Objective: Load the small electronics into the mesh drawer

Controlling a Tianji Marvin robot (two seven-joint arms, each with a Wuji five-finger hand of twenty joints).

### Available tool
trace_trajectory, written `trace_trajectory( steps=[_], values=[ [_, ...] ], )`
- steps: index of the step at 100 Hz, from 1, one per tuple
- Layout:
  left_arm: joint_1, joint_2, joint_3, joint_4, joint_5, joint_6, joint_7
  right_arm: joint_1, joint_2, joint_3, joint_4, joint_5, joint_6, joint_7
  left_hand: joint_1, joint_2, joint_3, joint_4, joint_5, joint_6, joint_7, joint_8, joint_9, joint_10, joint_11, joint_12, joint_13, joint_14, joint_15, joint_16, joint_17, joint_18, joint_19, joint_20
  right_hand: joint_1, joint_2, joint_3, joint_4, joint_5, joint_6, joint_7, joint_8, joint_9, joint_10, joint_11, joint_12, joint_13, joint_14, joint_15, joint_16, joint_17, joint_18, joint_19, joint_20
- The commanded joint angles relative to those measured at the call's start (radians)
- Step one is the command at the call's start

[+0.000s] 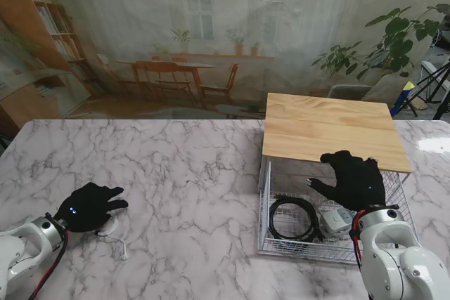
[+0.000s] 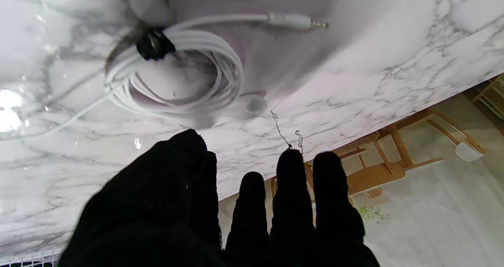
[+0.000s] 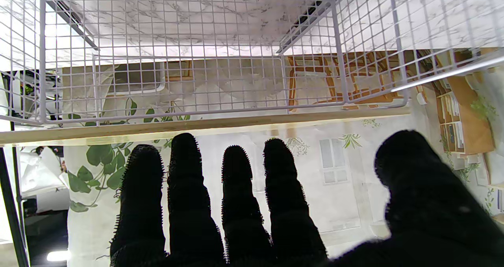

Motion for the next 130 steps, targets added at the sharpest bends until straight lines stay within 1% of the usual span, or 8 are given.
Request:
trace_trajectory(
  steps=[1, 15, 27, 53, 77, 92, 104, 130],
  values=[
    [-0.01, 0.008, 0.019, 0.025, 0.024, 0.011, 0.015, -0.005, -0.002, -0.002, 0.001, 0.002, 0.006, -0.001, -0.017, -0.047, 0.042, 0.032, -0.008, -0.007, 0.046, 0.026, -0.049, -0.002, 0.013, -0.015, -0.024, -0.009, -0.013, -0.024, -0.013, -0.029, -0.016, -0.022, 0.008, 0.04, -0.012, 0.019, 0.002, -0.013, 0.009, 0.017, -0.023, 0.015, -0.021, 0.002, -0.023, 0.021, -0.072, -0.007, -0.017, 0.016, -0.016, -0.016],
    [-0.032, 0.014, 0.052, 0.065, 0.027, 0.026, 0.083, -0.005, -0.003, -0.001, 0.002, 0.004, 0.005, -0.004, -0.021, -0.069, 0.024, 0.0, -0.036, 0.003, 0.28, 0.224, -0.001, 0.03, 0.079, 0.049, -0.001, 0.006, 0.047, 0.031, 0.004, -0.044, 0.035, -0.017, 0.009, 0.04, -0.011, 0.019, 0.001, -0.012, 0.009, 0.018, -0.023, 0.016, -0.021, 0.002, -0.023, 0.021, -0.072, -0.007, -0.018, 0.017, -0.016, -0.016],
    [-0.04, 0.015, 0.06, 0.085, 0.018, 0.029, 0.113, -0.006, -0.003, 0.0, 0.002, 0.006, 0.007, -0.007, -0.014, -0.074, 0.026, -0.007, -0.044, 0.017, 0.315, 0.254, 0.06, 0.034, 0.122, 0.095, 0.033, 0.013, 0.085, 0.066, 0.031, -0.047, 0.064, -0.007, 0.008, 0.039, -0.01, 0.019, 0.001, -0.013, 0.01, 0.018, -0.023, 0.016, -0.021, 0.002, -0.023, 0.022, -0.072, -0.007, -0.018, 0.017, -0.017, -0.017],
    [-0.016, 0.008, 0.026, 0.08, -0.005, 0.006, 0.11, -0.011, -0.005, -0.002, 0.002, 0.01, 0.019, -0.017, -0.028, -0.07, -0.02, -0.032, -0.031, 0.032, 0.216, 0.159, 0.112, 0.033, 0.151, 0.166, 0.056, 0.027, 0.126, 0.15, 0.045, -0.04, 0.096, 0.022, 0.01, 0.039, -0.007, 0.019, 0.0, -0.012, 0.009, 0.018, -0.023, 0.015, -0.021, 0.003, -0.025, 0.02, -0.072, -0.007, -0.02, 0.019, -0.019, -0.018],
    [-0.018, 0.015, 0.036, 0.104, 0.005, 0.013, 0.132, -0.017, -0.007, 0.0, 0.002, 0.012, 0.021, -0.03, 0.002, -0.104, -0.111, -0.11, -0.011, 0.009, 0.134, 0.073, 0.082, 0.037, 0.141, 0.175, 0.042, 0.025, 0.12, 0.17, 0.038, -0.038, 0.089, 0.033, 0.01, 0.039, -0.006, 0.019, 0.0, -0.013, 0.01, 0.019, -0.023, 0.015, -0.02, 0.003, -0.023, 0.02, -0.072, -0.007, -0.022, 0.02, -0.021, -0.019],
    [-0.029, 0.021, 0.052, 0.123, 0.015, 0.024, 0.136, -0.018, -0.008, 0.001, 0.004, 0.014, 0.021, -0.034, 0.018, -0.102, -0.12, -0.119, -0.06, -0.005, 0.344, 0.246, 0.052, 0.034, 0.141, 0.173, 0.033, 0.017, 0.112, 0.164, 0.037, -0.044, 0.083, 0.039, 0.011, 0.039, -0.005, 0.019, -0.001, -0.012, 0.01, 0.019, -0.025, 0.015, -0.021, 0.003, -0.024, 0.021, -0.072, -0.007, -0.025, 0.02, -0.023, -0.02],
    [-0.036, 0.024, 0.062, 0.133, 0.022, 0.033, 0.137, -0.017, -0.008, 0.001, 0.005, 0.016, 0.021, -0.036, 0.044, -0.101, -0.114, -0.124, -0.076, -0.006, 0.375, 0.281, 0.054, 0.028, 0.147, 0.176, 0.035, 0.014, 0.112, 0.162, 0.042, -0.046, 0.084, 0.039, 0.009, 0.039, -0.004, 0.019, -0.002, -0.013, 0.01, 0.019, -0.024, 0.015, -0.019, 0.004, -0.025, 0.019, -0.073, -0.007, -0.025, 0.021, -0.024, -0.021],
    [-0.059, 0.033, 0.099, 0.159, 0.041, 0.061, 0.125, -0.016, -0.008, 0.0, 0.008, 0.019, 0.02, -0.039, 0.164, -0.109, -0.19, -0.192, -0.125, -0.037, 0.571, 0.531, 0.13, -0.025, 0.199, 0.205, 0.088, -0.007, 0.131, 0.164, 0.07, -0.051, 0.11, 0.042, 0.011, 0.04, -0.002, 0.018, -0.004, -0.014, 0.011, 0.019, -0.024, 0.015, -0.019, 0.004, -0.024, 0.02, -0.072, -0.007, -0.03, 0.024, -0.028, -0.023]
  ],
)
